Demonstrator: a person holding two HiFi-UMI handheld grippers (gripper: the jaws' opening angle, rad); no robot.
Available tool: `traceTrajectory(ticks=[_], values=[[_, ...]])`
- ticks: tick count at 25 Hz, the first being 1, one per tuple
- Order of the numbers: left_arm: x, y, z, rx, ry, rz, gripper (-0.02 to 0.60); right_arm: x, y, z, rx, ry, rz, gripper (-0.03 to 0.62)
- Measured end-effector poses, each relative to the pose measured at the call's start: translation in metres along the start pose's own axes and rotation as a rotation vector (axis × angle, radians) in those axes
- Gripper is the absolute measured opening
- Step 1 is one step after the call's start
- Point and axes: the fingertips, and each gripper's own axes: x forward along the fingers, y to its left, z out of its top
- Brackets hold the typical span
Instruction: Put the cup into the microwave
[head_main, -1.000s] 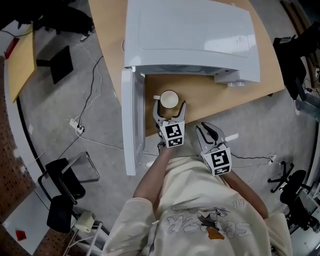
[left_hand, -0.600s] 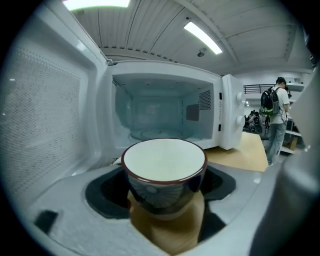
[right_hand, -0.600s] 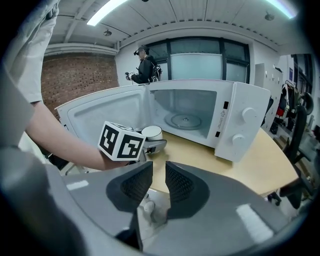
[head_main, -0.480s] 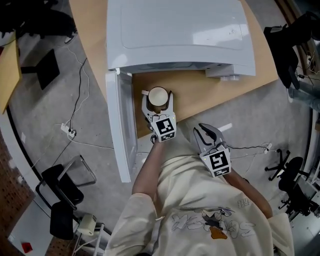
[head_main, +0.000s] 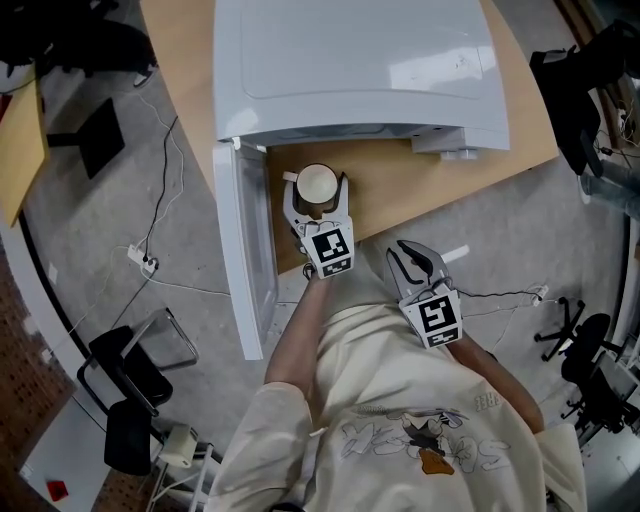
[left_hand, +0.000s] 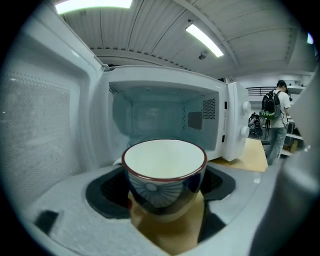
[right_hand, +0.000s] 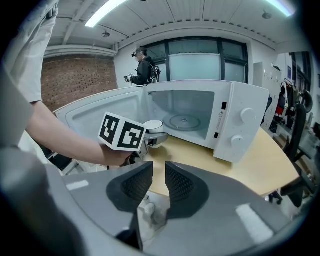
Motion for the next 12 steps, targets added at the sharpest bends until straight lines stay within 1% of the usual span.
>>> traceTrajectory(ticks=[6,12], values=[[0.010,-0.007,0.038,0.008,-0.017,-0.018,0.394,0.005,-0.003,0.020,0.014,-0.054,-0.002,0.084],[0.036,-0.015,0.069,0.017,-0.010,-0.056,0.394,0.006,-0.013,0.039,0.037,-0.109,-0.026,0.084]])
